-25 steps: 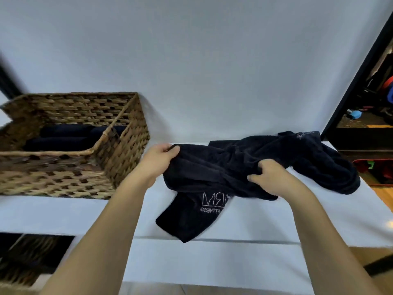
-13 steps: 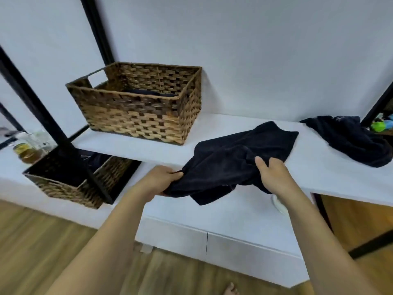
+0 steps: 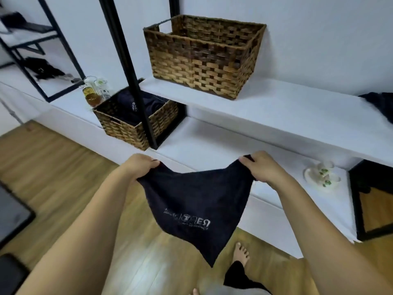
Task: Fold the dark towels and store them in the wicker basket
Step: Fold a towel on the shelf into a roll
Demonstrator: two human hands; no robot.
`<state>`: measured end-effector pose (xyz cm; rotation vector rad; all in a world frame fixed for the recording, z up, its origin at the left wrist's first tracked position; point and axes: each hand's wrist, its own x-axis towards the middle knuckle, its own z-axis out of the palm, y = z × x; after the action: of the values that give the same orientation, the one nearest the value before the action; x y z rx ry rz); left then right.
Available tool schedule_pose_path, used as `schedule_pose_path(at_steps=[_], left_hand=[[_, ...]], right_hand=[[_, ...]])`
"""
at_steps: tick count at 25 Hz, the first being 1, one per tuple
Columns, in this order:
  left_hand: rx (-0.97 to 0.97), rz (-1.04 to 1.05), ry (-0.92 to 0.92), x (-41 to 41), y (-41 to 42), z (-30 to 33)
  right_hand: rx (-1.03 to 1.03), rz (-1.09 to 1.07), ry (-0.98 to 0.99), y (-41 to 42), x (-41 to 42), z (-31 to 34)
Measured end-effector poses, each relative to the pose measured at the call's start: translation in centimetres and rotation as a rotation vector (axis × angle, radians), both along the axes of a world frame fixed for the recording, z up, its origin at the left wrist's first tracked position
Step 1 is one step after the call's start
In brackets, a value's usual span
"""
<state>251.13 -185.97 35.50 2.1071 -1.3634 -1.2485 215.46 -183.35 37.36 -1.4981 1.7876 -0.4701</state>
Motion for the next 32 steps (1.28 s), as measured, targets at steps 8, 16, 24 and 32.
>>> schedule_pose_path(at_steps=[8, 16, 24, 32], left_hand=[[-0.325, 0.274, 0.213, 3.1, 2.2, 2.0], [-0.404, 0.312, 0.066, 2.7, 4.8, 3.2], [-0.435, 0.196, -0.308, 2.2, 5.4, 5.0], [-0.372, 0.267, -0.14, 1.8, 5.8, 4.6]], right_hand=[[-0.007, -0.31, -0.414, -1.4, 3.7, 0.8], [0.135, -0.067, -0.497, 0.0, 4.8, 1.6], [-0.258, -0.012, -0.012, -0.4, 4.8, 0.9], [-0.184, -0.204, -0.265, -0.7, 3.1, 0.5]])
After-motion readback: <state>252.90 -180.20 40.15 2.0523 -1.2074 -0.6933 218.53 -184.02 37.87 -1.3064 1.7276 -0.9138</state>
